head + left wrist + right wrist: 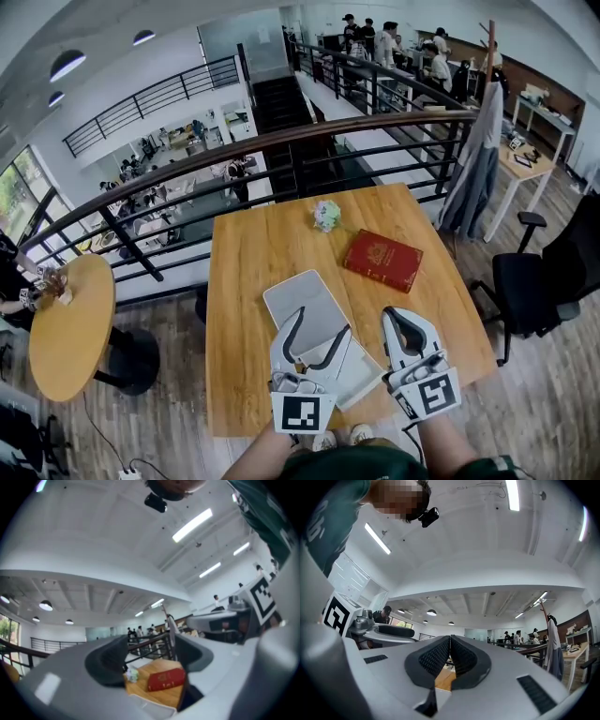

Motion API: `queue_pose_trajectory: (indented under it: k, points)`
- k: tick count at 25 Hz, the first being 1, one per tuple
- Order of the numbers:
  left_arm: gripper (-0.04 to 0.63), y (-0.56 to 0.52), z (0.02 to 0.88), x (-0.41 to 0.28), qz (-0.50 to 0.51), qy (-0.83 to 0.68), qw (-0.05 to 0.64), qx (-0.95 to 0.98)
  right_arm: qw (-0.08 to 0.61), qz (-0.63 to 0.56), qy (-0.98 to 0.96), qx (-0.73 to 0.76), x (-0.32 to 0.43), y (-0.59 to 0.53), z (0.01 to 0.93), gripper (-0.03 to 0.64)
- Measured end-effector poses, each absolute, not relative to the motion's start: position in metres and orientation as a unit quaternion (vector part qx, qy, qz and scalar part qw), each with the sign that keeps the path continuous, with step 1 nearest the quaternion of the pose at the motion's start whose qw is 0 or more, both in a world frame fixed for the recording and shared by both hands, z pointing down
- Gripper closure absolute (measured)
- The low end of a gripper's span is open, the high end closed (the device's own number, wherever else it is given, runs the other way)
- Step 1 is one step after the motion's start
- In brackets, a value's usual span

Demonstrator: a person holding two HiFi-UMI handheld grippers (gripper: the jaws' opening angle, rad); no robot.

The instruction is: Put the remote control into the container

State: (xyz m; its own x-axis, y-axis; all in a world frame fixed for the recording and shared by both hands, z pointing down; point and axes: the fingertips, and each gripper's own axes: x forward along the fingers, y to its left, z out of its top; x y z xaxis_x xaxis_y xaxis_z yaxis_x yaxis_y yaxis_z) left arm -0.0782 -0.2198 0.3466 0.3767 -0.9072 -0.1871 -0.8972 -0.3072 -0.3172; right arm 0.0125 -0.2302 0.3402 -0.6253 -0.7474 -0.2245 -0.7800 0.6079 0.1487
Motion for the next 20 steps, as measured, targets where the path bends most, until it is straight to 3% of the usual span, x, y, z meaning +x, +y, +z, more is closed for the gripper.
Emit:
queue_pose_trajectory:
  k: [13, 20]
  points:
    - [0.309, -0.193, 0.318, -0.091, 0.015, 0.557, 0.192, -0.808, 0.081, 0.144, 0.897, -0.41, -0.003, -0.22, 0.317, 0.598]
    - [0.408, -0.188, 0.32, -0.096, 0.011, 0.555, 0.189, -0.81, 0.083, 0.139, 0.907, -0.388, -0.018, -0.217, 0.316, 0.598]
